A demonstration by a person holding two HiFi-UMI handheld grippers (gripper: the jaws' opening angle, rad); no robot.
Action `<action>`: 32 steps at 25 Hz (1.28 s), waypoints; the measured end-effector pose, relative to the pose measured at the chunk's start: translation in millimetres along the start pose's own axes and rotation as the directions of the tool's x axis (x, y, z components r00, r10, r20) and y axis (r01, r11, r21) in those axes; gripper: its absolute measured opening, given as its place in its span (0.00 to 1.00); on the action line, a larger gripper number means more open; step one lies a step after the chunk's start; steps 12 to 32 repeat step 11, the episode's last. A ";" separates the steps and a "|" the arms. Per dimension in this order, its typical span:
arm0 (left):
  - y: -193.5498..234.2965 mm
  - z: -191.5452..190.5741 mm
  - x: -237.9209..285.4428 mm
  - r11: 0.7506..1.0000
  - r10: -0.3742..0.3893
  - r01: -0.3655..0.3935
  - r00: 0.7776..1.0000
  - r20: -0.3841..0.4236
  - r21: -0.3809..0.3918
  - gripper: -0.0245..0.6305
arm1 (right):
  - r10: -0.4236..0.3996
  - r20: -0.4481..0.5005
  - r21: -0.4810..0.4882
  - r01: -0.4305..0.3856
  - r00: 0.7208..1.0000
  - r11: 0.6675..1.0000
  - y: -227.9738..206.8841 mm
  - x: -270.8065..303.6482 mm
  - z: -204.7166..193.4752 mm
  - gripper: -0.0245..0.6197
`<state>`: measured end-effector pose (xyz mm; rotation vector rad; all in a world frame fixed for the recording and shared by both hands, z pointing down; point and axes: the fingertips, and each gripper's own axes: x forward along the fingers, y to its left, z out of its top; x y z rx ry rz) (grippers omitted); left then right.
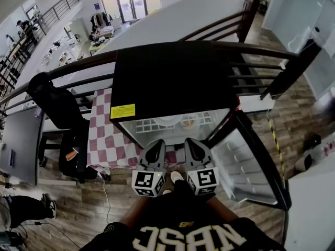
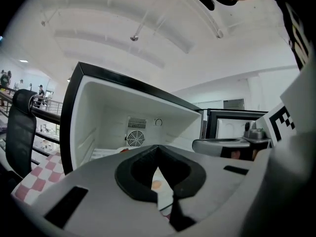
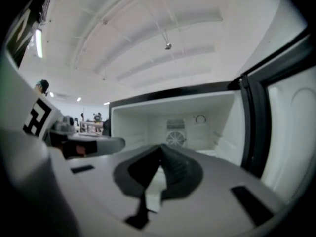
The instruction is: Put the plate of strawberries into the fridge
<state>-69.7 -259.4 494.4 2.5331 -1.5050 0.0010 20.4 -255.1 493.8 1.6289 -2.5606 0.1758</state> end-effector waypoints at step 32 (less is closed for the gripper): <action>0.9 -4.6 -5.5 0.999 0.007 -0.007 1.000 -0.002 -0.032 0.07 | 0.001 -0.022 0.030 -0.001 1.000 1.000 -1.3 -3.3 -7.3 0.07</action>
